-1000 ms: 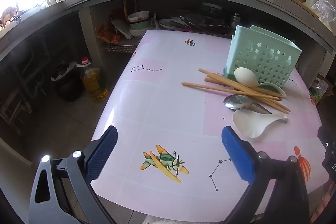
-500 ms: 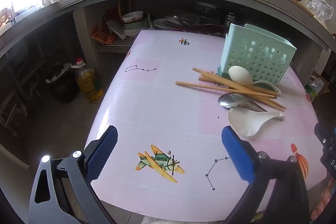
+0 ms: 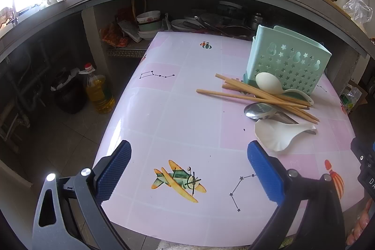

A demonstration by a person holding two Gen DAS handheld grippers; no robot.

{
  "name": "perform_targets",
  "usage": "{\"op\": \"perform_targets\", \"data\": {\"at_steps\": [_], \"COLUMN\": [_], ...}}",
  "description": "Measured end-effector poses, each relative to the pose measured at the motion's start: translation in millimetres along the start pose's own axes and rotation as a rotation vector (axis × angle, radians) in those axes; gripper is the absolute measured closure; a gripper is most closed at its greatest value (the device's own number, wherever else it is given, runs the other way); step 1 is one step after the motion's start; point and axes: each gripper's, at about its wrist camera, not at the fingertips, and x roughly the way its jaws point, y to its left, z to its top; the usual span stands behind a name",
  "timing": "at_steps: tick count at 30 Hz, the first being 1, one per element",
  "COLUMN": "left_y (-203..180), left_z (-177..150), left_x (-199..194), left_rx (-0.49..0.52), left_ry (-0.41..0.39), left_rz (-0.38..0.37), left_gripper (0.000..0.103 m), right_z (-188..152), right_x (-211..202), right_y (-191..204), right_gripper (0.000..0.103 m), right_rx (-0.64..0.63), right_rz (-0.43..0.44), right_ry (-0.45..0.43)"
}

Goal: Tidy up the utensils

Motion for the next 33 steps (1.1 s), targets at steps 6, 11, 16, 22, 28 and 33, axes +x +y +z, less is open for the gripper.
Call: {"op": "perform_targets", "data": {"at_steps": [6,11,16,22,28,33], "left_y": [1.0,2.2,3.4,3.7,3.4,3.4], "left_z": [0.0,-0.6,-0.7,-1.5,-0.9,-0.8], "left_x": [0.3,1.4,2.8,3.5,4.4,4.5], "left_rx": [-0.003,-0.006,-0.011,-0.014,-0.014,-0.015], "left_ry": [0.005,0.012,0.020,0.027,0.030,0.031], "left_rz": [-0.001,-0.003,-0.006,-0.008,-0.008,-0.008], "left_gripper": [0.006,0.006,0.006,0.006,0.006,0.006], "right_z": [0.4,0.1,-0.2,-1.0,-1.9,-1.0], "right_x": [0.4,1.5,1.5,3.1,2.7,2.5], "right_y": [0.6,1.1,1.4,1.3,1.1,1.1], "right_gripper": [0.008,0.008,0.008,0.008,0.008,0.008], "right_rx": [-0.001,-0.001,-0.001,0.001,0.001,0.001], "right_rz": [0.000,0.000,0.001,0.003,0.002,0.003], "right_ry": [0.001,0.003,0.004,0.007,0.008,0.009]}}
